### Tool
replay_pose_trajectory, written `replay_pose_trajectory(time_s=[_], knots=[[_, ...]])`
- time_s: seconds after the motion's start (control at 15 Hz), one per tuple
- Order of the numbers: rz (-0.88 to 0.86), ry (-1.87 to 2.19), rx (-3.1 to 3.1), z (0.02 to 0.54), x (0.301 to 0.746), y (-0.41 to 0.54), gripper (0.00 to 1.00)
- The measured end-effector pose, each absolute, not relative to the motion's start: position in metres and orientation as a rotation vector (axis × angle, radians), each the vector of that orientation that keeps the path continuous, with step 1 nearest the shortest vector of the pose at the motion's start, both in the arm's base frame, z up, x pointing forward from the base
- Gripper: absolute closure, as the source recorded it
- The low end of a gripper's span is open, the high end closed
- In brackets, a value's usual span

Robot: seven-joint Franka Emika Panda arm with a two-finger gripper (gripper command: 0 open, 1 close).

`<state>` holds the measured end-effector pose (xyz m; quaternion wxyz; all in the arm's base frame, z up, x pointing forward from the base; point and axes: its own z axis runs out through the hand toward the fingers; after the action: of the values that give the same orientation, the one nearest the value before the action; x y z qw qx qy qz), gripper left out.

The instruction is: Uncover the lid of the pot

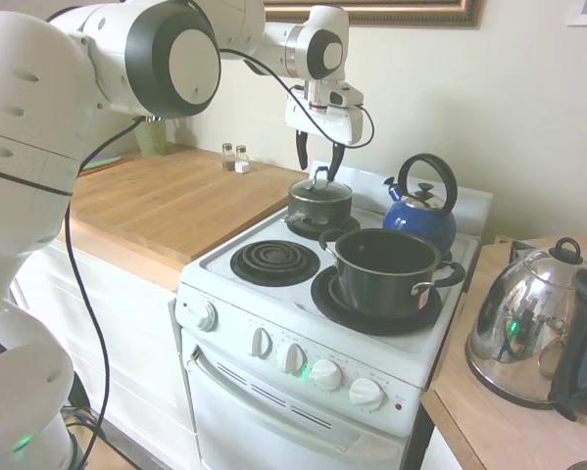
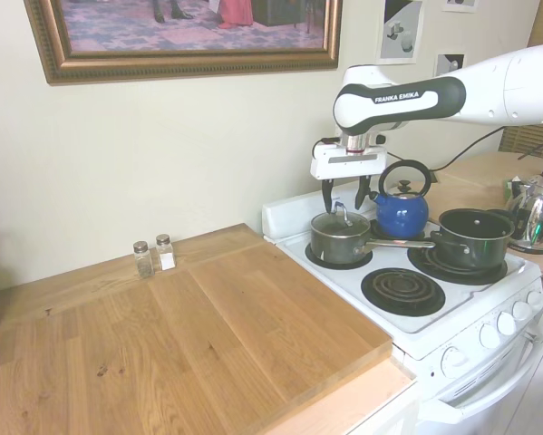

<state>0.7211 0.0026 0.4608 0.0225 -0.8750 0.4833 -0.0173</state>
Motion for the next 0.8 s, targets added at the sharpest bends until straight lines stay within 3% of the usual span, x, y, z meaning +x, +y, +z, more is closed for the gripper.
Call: replay_pose_trajectory(time_s=[0.8], knots=[[0.000, 1.463, -2.717, 0.4588, 0.7284, -0.0037, 1.00]])
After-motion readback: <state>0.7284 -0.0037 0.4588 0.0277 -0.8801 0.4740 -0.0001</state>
